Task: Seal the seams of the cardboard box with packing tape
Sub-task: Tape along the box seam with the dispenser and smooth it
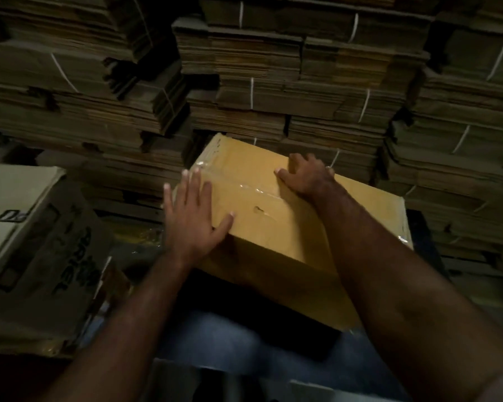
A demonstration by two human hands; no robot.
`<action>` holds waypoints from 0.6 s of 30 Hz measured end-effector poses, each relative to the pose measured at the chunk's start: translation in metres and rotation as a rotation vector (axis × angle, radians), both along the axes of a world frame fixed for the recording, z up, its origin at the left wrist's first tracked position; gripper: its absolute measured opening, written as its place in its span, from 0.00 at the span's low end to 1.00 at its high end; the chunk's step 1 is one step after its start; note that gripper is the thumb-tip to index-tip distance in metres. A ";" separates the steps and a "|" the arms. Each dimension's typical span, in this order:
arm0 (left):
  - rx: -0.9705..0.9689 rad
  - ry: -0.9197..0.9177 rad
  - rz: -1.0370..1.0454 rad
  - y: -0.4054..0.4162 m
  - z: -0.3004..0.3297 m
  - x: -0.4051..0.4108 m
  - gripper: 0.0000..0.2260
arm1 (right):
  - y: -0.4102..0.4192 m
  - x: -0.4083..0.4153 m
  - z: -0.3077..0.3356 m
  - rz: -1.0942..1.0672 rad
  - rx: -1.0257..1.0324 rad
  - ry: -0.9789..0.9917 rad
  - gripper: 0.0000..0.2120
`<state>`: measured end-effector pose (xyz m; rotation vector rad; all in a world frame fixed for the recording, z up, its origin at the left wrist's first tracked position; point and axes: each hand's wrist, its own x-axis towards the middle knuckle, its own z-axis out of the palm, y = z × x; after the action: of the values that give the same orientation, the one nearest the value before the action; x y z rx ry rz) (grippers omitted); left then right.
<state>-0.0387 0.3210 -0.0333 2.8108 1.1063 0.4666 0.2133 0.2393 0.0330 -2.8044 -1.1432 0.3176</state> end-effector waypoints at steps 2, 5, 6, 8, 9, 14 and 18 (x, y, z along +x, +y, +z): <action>-0.009 0.064 0.038 0.020 0.009 0.021 0.39 | -0.018 0.009 0.004 -0.036 0.003 0.014 0.35; -0.131 -0.004 0.191 0.006 0.023 0.054 0.39 | -0.050 0.021 0.005 -0.073 -0.001 0.028 0.34; -0.244 -0.094 0.249 -0.010 0.025 0.060 0.41 | -0.061 0.024 0.004 -0.087 0.004 0.029 0.33; -0.572 -0.359 0.370 -0.053 0.023 0.066 0.44 | -0.084 0.032 0.006 -0.109 0.013 0.032 0.31; -0.750 -0.515 0.409 -0.079 0.022 0.064 0.45 | -0.095 0.035 0.006 -0.107 0.016 0.037 0.30; -1.161 -0.939 0.380 -0.173 0.037 0.067 0.30 | -0.140 0.046 0.007 -0.065 0.152 0.123 0.27; -1.261 -0.874 0.389 -0.142 0.056 0.106 0.29 | -0.182 0.040 0.009 -0.159 0.226 0.155 0.23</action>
<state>0.0674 0.1795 0.0230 1.1253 1.0936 0.6111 0.2534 0.0573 0.0417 -2.6011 -0.8594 0.3601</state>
